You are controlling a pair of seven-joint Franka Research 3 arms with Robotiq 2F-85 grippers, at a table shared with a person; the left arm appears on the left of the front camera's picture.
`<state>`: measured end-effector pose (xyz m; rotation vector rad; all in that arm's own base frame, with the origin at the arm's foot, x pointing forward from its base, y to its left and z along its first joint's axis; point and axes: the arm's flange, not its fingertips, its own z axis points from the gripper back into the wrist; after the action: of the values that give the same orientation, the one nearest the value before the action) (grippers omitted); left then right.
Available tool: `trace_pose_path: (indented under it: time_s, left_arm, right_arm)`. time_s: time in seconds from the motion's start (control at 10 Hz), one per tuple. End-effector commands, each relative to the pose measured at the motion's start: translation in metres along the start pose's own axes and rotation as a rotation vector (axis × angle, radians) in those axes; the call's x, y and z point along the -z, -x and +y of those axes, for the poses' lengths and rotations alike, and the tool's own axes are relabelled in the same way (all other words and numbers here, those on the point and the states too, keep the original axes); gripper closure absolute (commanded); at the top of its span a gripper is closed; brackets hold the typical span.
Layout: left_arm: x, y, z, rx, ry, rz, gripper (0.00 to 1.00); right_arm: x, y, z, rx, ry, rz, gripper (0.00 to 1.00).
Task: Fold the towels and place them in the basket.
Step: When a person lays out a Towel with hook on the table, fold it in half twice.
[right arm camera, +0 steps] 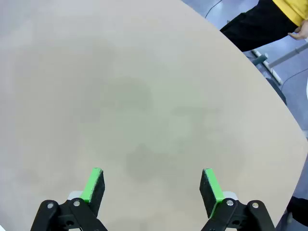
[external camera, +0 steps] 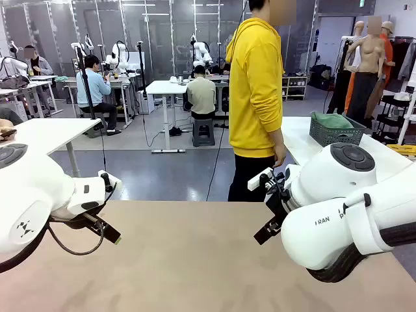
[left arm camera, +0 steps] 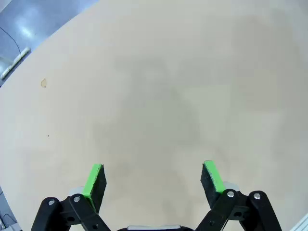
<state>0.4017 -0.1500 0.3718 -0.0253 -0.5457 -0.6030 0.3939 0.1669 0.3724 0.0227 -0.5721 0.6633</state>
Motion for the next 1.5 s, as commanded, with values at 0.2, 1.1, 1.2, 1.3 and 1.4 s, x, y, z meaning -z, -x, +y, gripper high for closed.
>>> trace_pose_path:
  time_s: [0.2, 1.1, 1.2, 1.3, 1.4]
  left_arm:
    - [0.000, 0.000, -0.001, 0.001, 0.000, 0.000, 0.00]
    - [-0.034, -0.023, 0.009, 0.076, -0.040, 0.009, 0.00]
    - [-0.052, -0.030, 0.017, 0.070, 0.001, 0.001, 0.00]
    - [-0.073, -0.034, 0.024, 0.056, 0.030, -0.019, 0.00]
    - [-0.095, -0.035, 0.030, 0.045, 0.039, -0.018, 0.00]
  right_arm:
    - [0.000, 0.000, 0.000, 0.000, 0.000, 0.000, 0.00]
    - [-0.060, -0.033, -0.030, -0.026, -0.012, -0.087, 0.00]
    - [-0.076, -0.040, -0.043, -0.024, -0.040, -0.072, 0.00]
    - [-0.091, -0.044, -0.055, -0.032, -0.052, -0.032, 0.00]
    - [-0.105, -0.044, -0.067, -0.030, -0.080, -0.008, 0.00]
